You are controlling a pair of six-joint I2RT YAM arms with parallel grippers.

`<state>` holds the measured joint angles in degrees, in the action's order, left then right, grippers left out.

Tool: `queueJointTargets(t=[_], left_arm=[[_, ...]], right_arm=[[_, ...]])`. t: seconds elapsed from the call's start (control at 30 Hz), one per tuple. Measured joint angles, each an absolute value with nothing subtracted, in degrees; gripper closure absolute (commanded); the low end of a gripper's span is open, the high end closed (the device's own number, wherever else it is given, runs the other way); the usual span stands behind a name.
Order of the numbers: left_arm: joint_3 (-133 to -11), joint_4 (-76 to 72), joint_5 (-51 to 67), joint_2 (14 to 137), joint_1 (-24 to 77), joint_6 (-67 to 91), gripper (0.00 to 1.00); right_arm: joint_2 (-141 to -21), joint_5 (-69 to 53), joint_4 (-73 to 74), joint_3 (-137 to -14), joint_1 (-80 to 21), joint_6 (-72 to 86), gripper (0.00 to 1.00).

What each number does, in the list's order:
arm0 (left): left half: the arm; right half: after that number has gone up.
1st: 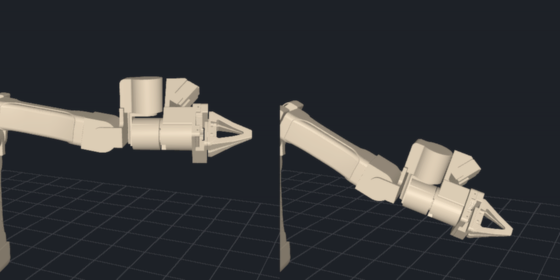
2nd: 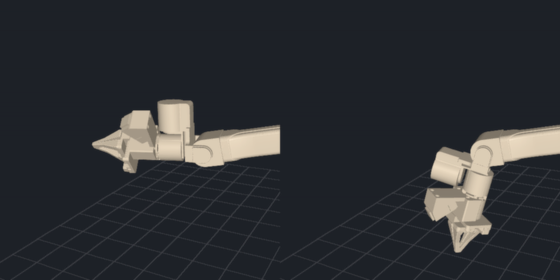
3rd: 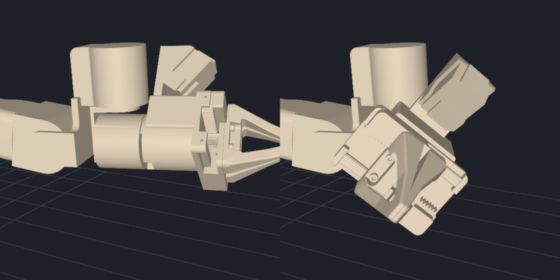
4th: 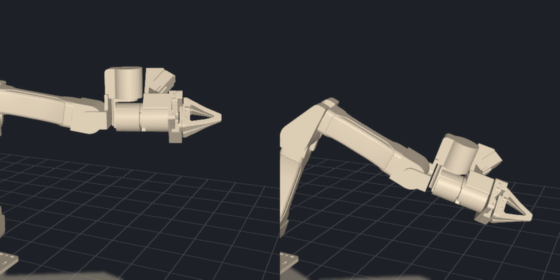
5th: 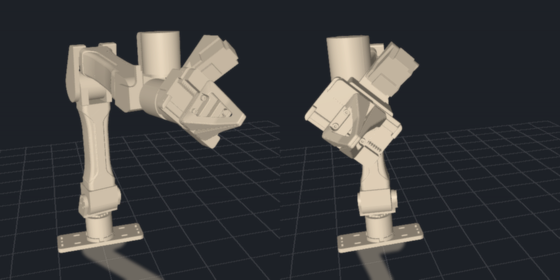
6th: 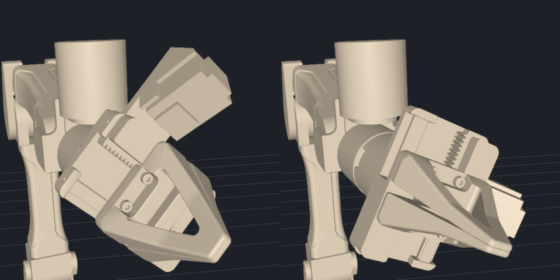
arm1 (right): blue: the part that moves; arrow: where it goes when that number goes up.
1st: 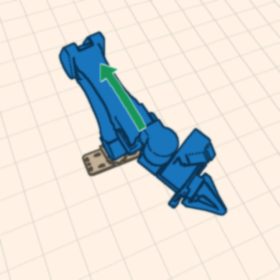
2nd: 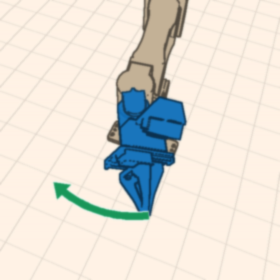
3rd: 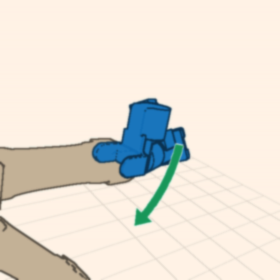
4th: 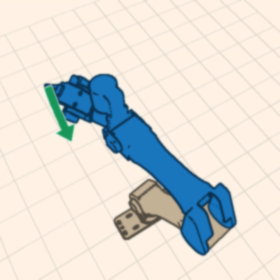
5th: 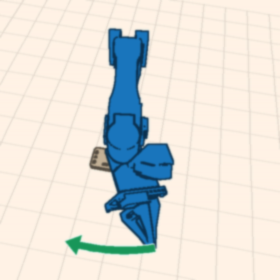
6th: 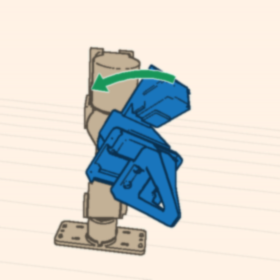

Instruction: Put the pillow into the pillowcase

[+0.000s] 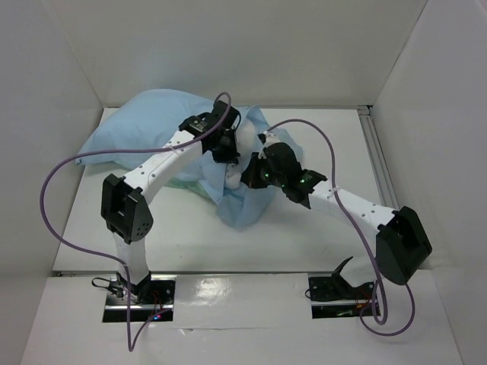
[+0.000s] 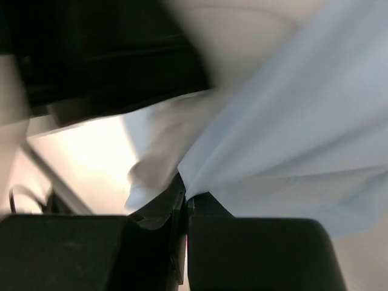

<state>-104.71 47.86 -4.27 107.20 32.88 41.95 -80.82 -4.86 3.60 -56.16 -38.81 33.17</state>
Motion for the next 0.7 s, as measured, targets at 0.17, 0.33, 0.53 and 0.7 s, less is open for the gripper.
queueJointTargets(t=[0.17, 0.33, 0.53, 0.7], left_arm=[[-103.59, 49.71, -7.97, 109.38, 33.98, 45.54, 1.00], [-103.04, 51.59, -9.76, 110.41, 34.59, 47.35, 1.00], [-102.24, 50.85, -9.17, 110.28, 34.65, 47.79, 1.00], [-104.20, 50.85, 1.50, 110.02, 33.39, 42.35, 0.22]], right_arm=[[-81.08, -10.07, 9.30, -62.94, -44.91, 24.86, 1.00], [-81.25, -12.67, 17.50, -69.67, -48.21, 18.76, 1.00], [-80.18, -12.71, 21.08, -69.97, -46.98, 17.21, 1.00], [-75.40, -12.95, 21.08, -65.63, -43.07, 17.41, 1.00]])
